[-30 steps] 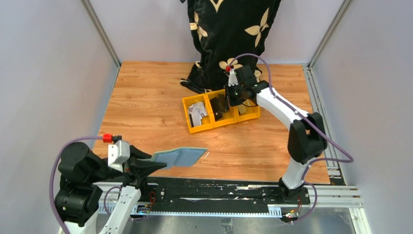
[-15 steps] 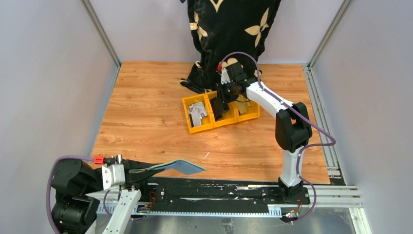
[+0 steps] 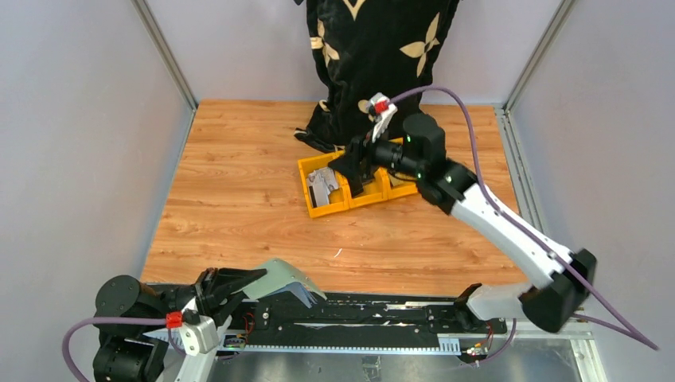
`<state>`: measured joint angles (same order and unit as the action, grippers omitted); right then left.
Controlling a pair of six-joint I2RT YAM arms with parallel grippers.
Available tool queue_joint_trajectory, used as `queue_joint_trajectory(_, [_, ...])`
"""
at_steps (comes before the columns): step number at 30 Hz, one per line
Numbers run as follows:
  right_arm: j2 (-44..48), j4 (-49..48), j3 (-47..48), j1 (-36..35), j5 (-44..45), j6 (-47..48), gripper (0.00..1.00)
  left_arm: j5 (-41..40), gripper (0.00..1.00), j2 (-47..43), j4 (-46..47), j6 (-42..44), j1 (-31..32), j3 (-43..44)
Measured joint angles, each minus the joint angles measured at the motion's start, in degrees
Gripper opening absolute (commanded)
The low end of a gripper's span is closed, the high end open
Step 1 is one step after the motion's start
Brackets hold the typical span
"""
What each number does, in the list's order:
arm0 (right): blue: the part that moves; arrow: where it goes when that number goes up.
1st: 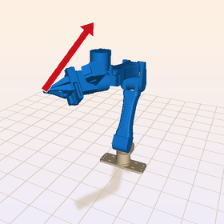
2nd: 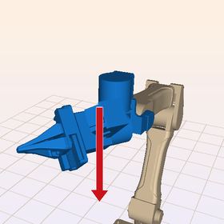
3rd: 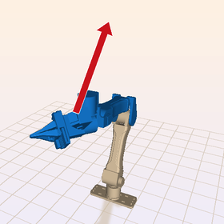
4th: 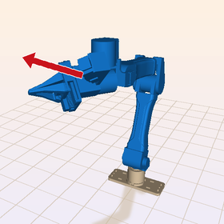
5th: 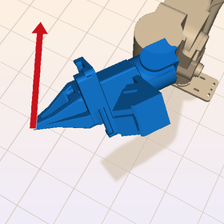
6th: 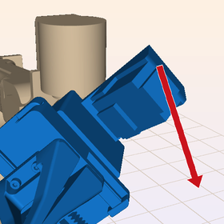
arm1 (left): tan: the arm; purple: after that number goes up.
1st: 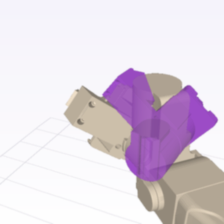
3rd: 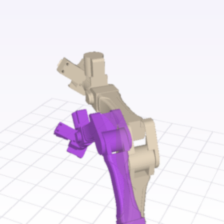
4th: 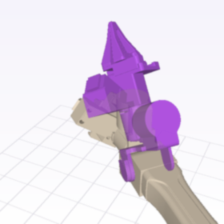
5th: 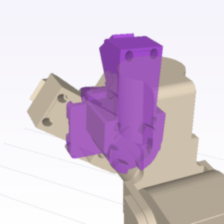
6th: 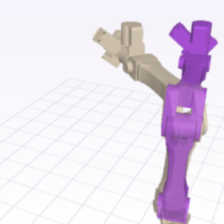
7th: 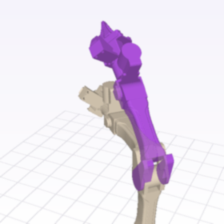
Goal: Take the credit cards out of the card holder
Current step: Place the card holder at the center of the board.
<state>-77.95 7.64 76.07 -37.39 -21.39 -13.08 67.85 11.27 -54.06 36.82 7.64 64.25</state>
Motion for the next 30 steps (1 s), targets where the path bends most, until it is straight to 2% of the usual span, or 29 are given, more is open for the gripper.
queue_joint_trajectory(5, [10.1,-11.2,-7.3,-15.2,-4.4,-0.8,0.69,-2.1,0.0,-2.0,-0.7,9.8,-0.1,-2.7])
queue_joint_trajectory(10, [11.0,-14.6,-12.8,-26.9,-4.9,-0.1,0.69,-3.3,0.0,-3.3,-1.1,16.7,-1.1,-4.7])
queue_joint_trajectory(15, [10.0,-14.2,-16.2,-36.8,-0.9,3.3,0.66,-3.5,0.0,-5.5,-1.5,21.1,-2.7,-6.0])
queue_joint_trajectory(21, [7.2,-15.1,-15.3,-43.8,5.0,6.1,0.65,-2.9,0.0,-6.5,-1.6,23.0,-3.8,-6.3])
queue_joint_trajectory(30, [5.3,-22.1,-14.1,-47.6,16.6,8.4,0.62,-1.2,0.0,-7.6,-0.7,21.1,-5.0,-8.0])
